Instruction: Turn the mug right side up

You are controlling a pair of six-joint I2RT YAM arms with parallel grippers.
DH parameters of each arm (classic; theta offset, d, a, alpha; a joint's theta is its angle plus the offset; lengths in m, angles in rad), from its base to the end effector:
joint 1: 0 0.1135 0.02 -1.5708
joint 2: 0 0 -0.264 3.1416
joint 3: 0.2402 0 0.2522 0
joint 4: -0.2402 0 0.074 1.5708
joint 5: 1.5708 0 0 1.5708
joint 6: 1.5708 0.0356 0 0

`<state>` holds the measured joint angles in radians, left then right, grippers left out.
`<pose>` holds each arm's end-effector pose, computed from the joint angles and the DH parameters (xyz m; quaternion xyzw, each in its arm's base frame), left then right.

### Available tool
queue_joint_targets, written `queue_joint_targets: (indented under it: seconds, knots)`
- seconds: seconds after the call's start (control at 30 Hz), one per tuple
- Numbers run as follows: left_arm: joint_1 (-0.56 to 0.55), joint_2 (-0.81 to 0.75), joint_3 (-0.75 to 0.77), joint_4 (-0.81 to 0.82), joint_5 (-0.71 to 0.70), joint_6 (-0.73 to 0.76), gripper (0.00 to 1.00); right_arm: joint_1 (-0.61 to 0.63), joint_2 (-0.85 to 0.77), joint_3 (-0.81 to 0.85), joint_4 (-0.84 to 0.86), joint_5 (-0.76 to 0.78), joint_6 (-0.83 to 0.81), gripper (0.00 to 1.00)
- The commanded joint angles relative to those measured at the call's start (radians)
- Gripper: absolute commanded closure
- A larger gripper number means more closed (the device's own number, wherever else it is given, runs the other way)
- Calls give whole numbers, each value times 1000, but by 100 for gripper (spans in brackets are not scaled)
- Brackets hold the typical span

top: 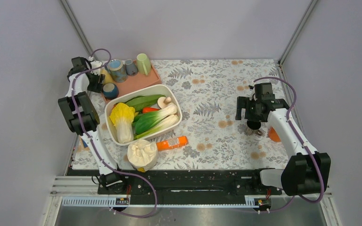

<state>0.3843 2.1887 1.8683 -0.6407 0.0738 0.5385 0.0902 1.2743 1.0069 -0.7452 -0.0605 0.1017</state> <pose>0.4525 0.1802 0.2187 0.0845 0.9496 0.1020 0.2842 0.2518 0.0249 0.2662 -0.0028 0.9609 0.0553 0.2713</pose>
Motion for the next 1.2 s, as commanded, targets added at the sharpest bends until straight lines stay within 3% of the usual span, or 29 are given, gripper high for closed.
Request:
queue_joint_targets:
  seconds: [0.0, 0.17, 0.33, 0.5, 0.7, 0.87, 1.07, 1.17]
  knots:
    - [-18, -63, -69, 92, 7, 50, 32, 14, -36, 7, 9, 38, -9, 1]
    - [-51, -147, -207, 157, 66, 97, 32, 21, -48, 1, 9, 40, -8, 1]
    - [-133, -204, -268, 159, 53, 141, 35, 29, -51, 2, 5, 40, -9, 1]
    - [-172, -261, -300, 99, 146, 192, 36, 34, -56, -3, 8, 37, -9, 1]
    - [-139, -256, -214, -57, 267, 248, 40, 40, -47, -2, 8, 36, -12, 1]
    - [-86, -176, -34, -96, 308, 242, 44, 45, -32, -2, 7, 34, -17, 1]
    - [-85, -51, 89, -219, 334, 434, 45, 48, -23, -1, 3, 41, -20, 1]
    - [-85, -11, 120, -230, 297, 518, 53, 49, -25, 5, -12, 45, -18, 0]
